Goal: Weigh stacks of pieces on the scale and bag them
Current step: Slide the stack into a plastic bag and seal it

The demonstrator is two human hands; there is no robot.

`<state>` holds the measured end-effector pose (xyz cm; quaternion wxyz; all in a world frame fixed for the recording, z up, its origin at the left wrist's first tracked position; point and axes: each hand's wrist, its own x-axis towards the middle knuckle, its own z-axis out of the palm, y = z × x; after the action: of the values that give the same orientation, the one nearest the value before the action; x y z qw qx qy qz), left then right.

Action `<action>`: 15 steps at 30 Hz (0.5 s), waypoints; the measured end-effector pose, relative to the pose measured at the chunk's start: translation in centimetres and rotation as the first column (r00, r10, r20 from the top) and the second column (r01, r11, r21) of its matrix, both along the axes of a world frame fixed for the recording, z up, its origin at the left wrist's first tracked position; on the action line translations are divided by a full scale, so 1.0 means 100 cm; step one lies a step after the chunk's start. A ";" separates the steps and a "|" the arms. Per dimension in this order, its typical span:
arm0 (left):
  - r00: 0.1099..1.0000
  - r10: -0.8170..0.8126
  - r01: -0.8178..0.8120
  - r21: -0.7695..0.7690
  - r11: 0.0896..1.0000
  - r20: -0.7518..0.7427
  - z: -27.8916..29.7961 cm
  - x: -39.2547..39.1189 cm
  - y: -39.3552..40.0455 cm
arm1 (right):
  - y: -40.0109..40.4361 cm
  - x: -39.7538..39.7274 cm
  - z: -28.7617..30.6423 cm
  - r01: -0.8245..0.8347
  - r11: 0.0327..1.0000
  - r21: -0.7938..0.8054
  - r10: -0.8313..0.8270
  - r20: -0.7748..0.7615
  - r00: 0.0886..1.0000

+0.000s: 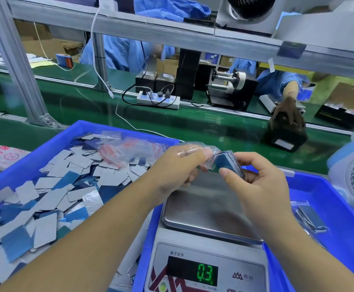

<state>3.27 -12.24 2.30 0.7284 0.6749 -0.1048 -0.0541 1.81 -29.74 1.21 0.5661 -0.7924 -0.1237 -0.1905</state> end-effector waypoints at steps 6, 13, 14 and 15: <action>1.000 0.012 -0.012 0.021 1.000 -0.008 -0.005 0.001 -0.001 | 0.001 -0.002 0.004 -0.004 1.000 0.024 0.004 -0.007 1.000; 0.998 -0.059 0.058 -0.032 0.998 -0.010 -0.006 0.002 0.003 | 0.003 0.000 0.004 -0.200 0.896 0.398 0.322 -0.269 0.908; 0.997 -0.078 0.078 -0.036 0.996 -0.011 -0.006 0.002 0.003 | 0.004 0.000 0.003 -0.200 0.890 0.410 0.335 -0.290 0.896; 0.996 -0.094 0.093 -0.030 0.995 -0.009 -0.006 0.003 0.003 | 0.004 0.000 0.002 -0.197 0.888 0.416 0.340 -0.305 0.890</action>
<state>3.54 -11.93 1.71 0.7356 0.6580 -0.1334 -0.0899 1.80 -29.35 1.43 0.7404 -0.6661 -0.0869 0.0235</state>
